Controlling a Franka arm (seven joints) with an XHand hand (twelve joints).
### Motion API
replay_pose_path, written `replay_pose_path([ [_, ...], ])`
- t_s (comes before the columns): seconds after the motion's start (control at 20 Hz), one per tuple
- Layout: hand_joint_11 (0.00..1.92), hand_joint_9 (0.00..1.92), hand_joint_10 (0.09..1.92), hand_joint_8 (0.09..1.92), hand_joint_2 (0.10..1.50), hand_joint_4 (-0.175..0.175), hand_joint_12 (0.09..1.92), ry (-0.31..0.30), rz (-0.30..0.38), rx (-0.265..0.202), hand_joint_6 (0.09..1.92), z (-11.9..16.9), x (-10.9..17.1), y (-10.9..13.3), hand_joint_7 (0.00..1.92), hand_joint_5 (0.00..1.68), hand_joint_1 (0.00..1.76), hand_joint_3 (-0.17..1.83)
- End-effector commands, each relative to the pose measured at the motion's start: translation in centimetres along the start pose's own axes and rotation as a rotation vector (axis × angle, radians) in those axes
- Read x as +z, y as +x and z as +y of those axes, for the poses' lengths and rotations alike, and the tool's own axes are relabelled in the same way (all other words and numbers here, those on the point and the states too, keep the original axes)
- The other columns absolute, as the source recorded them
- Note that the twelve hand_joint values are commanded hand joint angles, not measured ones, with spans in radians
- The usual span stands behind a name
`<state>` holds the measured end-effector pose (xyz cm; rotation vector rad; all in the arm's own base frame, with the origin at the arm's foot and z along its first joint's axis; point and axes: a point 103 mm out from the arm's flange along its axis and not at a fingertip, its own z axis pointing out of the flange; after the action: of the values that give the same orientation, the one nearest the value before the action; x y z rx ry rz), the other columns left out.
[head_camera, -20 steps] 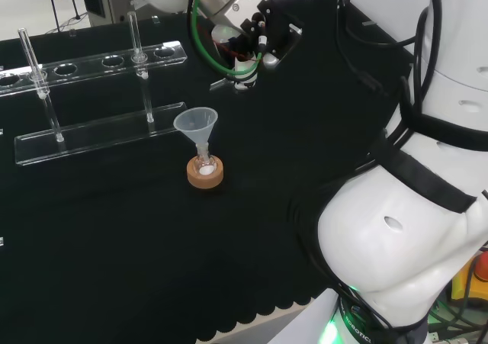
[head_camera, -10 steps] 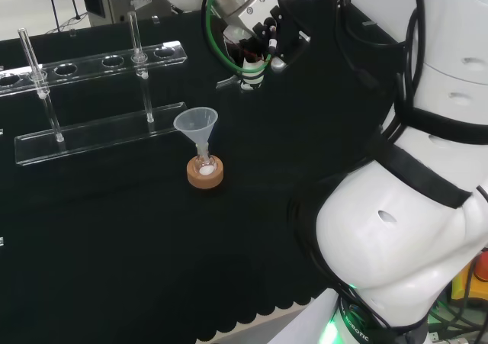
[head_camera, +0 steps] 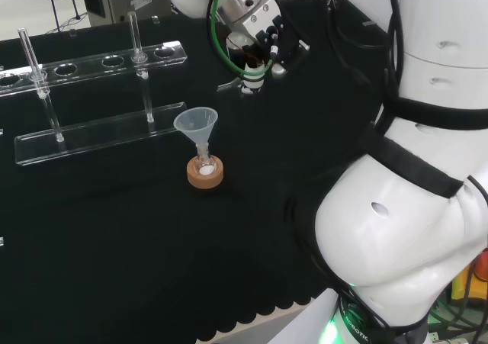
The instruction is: Put the weighing funnel back on the table.
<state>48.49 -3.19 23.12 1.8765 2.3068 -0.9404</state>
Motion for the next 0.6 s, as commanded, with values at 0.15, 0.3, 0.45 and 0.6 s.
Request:
replay_pose_path([
  [0.15, 0.78, 1.13, 0.3, 0.58, 0.63, 0.175, 1.09, -0.064, 0.081, 0.005, 0.94, 2.6, 3.1, -0.6, 0.77, 1.16, 1.1, 0.81],
  [0.3, 0.78, 1.13, 0.31, 0.58, 0.63, 0.175, 1.09, -0.051, 0.1, -0.005, 0.94, 3.5, 4.5, -0.3, 0.78, 1.16, 1.1, 0.81],
  [0.45, 0.78, 1.13, 0.31, 0.58, 0.63, 0.175, 1.09, -0.038, 0.118, -0.016, 0.94, 4.5, 5.8, 0.2, 0.78, 1.16, 1.1, 0.81],
  [0.6, 0.78, 1.14, 0.31, 0.58, 0.63, 0.175, 1.09, -0.032, 0.131, -0.024, 0.94, 5.3, 6.7, 0.5, 0.78, 1.16, 1.1, 0.81],
])
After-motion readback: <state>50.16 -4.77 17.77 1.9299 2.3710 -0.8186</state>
